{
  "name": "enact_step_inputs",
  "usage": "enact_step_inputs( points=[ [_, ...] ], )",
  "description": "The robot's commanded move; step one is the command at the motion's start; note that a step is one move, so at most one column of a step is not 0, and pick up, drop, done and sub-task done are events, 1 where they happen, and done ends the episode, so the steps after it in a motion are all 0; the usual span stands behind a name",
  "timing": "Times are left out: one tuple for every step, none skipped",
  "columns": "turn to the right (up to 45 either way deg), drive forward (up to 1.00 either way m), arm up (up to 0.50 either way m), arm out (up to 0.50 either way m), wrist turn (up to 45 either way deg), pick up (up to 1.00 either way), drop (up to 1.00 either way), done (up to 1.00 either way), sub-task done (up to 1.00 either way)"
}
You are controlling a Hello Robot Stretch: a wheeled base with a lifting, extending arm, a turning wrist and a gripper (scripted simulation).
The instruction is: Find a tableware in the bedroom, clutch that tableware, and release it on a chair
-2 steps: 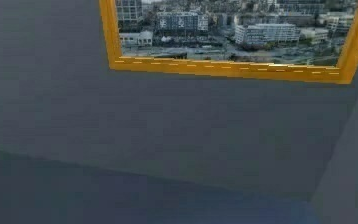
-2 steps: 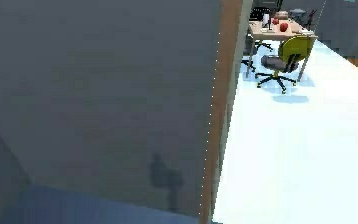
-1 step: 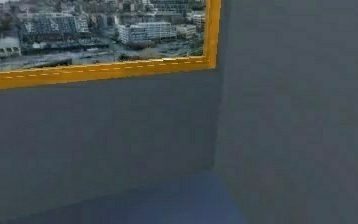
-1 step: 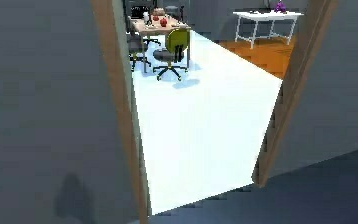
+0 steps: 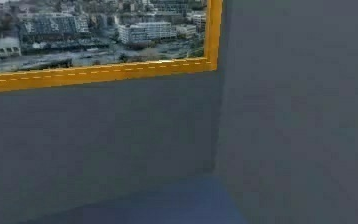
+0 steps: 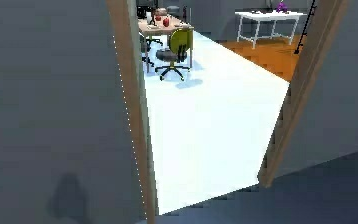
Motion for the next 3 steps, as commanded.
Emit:
enact_step_inputs(
  points=[
    [-45.0, 0.0, 0.0, 0.0, 0.0, 0.0, 0.0, 0.0, 0.0],
    [-15.0, 0.0, 0.0, 0.0, 0.0, 0.0, 0.0, 0.0, 0.0],
    [0.0, 0.65, 0.0, 0.0, 0.0, 0.0, 0.0, 0.0, 0.0]
  ],
)
